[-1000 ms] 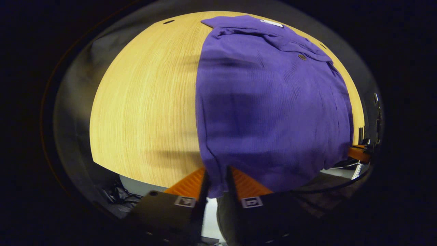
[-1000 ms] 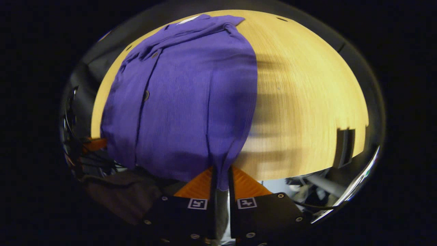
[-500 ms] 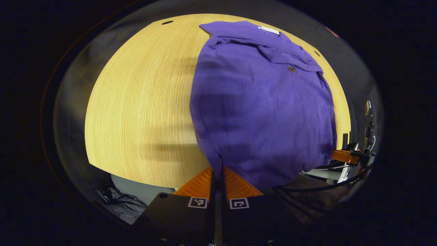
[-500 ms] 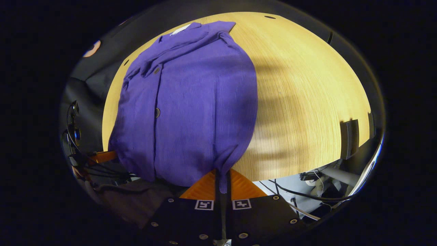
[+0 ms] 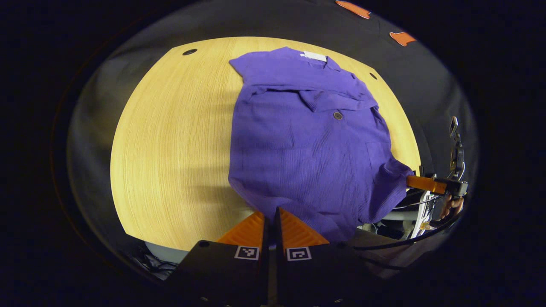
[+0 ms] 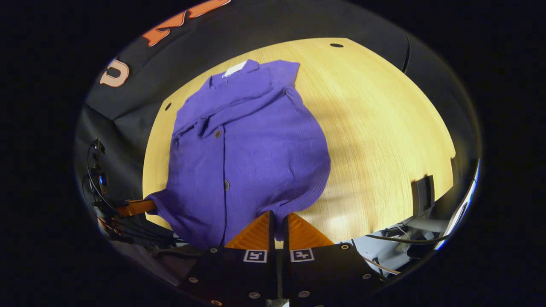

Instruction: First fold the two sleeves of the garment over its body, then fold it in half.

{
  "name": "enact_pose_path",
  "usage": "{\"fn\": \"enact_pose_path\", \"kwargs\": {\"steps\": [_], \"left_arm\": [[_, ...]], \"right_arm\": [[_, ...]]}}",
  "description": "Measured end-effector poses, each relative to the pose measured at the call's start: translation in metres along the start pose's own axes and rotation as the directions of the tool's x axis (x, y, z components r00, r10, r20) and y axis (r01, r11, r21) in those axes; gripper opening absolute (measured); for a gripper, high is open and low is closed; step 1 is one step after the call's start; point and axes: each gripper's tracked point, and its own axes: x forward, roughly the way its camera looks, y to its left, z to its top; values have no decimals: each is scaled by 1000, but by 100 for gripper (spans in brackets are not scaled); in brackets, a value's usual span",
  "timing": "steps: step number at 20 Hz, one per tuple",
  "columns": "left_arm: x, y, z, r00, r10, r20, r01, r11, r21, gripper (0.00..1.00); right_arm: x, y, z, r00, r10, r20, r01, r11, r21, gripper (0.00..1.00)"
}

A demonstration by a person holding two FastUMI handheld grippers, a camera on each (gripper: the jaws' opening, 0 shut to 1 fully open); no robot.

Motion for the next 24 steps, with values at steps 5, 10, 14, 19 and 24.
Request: {"fn": "enact_pose_path", "kwargs": {"steps": [5, 10, 14, 19, 24], "left_arm": [[-11, 8, 50, 998, -25, 52, 21, 996, 88, 9], [-16, 9, 106, 994, -67, 91, 51, 984, 169, 9], [-25, 17, 151, 991, -80, 110, 53, 971, 232, 9], [-25, 20, 208, 986, -57, 158, 19, 973, 230, 9], [-14, 37, 276, 973, 18, 230, -54, 987, 151, 9]], "right_arm": [[-10, 13, 41, 997, -24, 79, 25, 1000, -14, 5], [-19, 22, 84, 984, -78, 162, 80, 997, -7, 6], [-23, 28, 120, 970, -106, 218, 110, 994, -4, 5], [-16, 29, 176, 968, -62, 244, 74, 997, -39, 5], [6, 18, 240, 970, -8, 243, 35, 994, -107, 5]]}}
